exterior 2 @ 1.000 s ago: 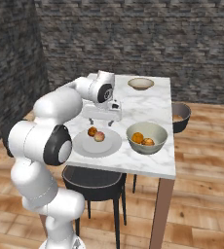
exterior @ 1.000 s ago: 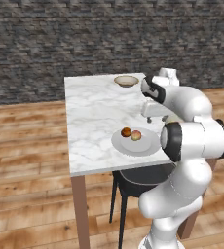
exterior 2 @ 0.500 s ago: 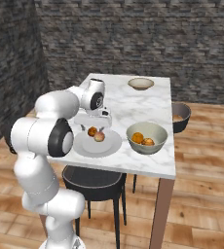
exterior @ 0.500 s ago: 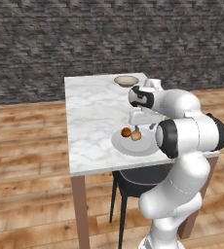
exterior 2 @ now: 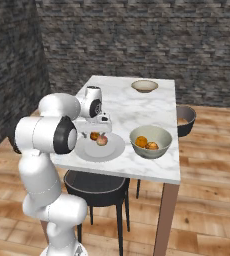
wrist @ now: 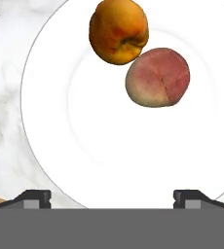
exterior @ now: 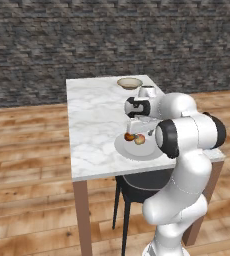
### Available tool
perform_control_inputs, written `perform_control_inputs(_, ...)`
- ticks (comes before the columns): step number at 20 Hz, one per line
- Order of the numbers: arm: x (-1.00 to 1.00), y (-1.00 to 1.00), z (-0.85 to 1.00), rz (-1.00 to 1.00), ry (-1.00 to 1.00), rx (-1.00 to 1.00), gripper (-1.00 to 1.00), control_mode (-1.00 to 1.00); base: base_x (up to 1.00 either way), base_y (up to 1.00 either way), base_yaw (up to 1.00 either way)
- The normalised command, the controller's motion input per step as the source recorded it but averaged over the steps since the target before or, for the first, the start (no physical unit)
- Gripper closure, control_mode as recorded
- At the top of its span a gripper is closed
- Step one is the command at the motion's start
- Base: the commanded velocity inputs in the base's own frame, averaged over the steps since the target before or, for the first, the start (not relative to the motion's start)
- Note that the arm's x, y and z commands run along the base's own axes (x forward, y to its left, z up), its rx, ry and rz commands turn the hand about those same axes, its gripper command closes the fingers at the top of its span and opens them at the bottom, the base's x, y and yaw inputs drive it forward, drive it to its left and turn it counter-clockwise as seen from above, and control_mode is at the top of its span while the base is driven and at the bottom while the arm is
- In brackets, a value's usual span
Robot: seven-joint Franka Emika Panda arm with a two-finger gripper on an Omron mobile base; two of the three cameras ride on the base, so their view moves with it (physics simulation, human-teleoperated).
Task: Take the fruits from the plate on the dining counter and place two fruits in each bowl.
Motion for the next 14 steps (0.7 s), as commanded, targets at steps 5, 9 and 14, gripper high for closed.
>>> perform_control_inputs(5,0.26,-0.09,-0.15,0.03,-0.04,-0.06,-1.0,-1.0,0.0,0.0,0.0)
perform_control_inputs(9,0.19,-0.11,0.0,0.0,0.0,0.0,-1.0,-1.0,0.0,0.0,0.0)
perform_control_inputs(14,0.36,-0.04,-0.06,0.0,0.0,0.0,-1.0,-1.0,0.0,0.0,0.0)
